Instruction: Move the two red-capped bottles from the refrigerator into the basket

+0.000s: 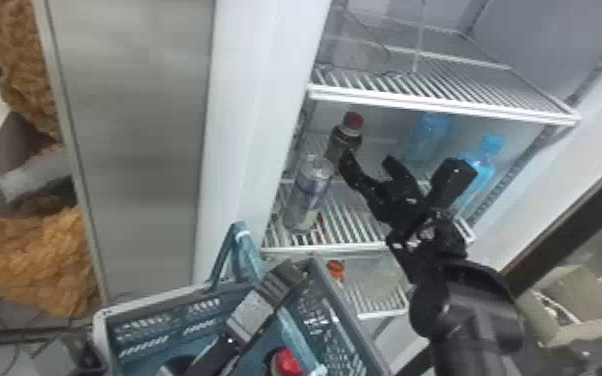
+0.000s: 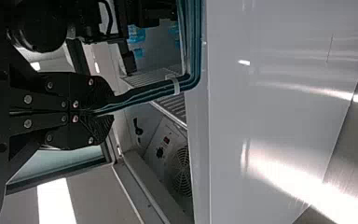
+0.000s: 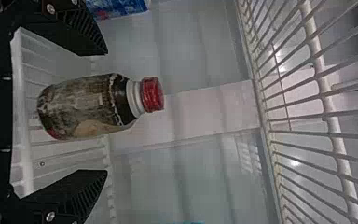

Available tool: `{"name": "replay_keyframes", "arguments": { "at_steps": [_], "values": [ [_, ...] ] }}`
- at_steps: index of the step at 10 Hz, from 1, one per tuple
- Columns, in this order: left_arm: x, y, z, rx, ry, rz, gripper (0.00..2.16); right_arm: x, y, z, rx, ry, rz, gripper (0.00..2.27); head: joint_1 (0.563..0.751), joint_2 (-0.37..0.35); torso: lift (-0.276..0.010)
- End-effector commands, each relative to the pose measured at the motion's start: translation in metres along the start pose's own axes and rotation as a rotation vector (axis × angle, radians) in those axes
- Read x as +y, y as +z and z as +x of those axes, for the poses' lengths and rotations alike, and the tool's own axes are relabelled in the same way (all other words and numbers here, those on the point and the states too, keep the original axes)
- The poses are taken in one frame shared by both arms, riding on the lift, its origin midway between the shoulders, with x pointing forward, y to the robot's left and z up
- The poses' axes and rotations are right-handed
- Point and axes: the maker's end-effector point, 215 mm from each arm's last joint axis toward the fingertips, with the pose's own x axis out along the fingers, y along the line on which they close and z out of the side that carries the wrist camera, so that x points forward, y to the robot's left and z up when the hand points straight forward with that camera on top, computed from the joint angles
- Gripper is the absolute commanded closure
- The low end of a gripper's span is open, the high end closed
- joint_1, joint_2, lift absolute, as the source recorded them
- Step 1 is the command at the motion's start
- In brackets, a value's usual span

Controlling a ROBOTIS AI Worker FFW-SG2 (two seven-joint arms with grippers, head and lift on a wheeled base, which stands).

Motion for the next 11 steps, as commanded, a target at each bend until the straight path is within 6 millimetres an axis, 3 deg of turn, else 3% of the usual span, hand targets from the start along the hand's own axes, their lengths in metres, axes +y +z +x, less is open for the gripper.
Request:
{"name": "replay_keyframes", "arguments": {
  "at_steps": [1,6,11],
  "values": [
    [0.001,0.000,0.000,0.000,0.002,0.000,1.20,0.003,0.000,0.012,0.005,0.004,-0.002,0.10,0.672,-0.350,0.000],
    [0.000,0.000,0.000,0.000,0.000,-0.004,1.20,-0.001,-0.016,0.038,0.057,-0.016,-0.011,0.10,0.667,-0.350,0.000],
    [0.001,0.001,-0.001,-0.005,0.002,-0.004,1.20,0.009,-0.021,0.061,0.083,-0.006,-0.024,0.10,0.660,-0.350,0.000]
  ]
}}
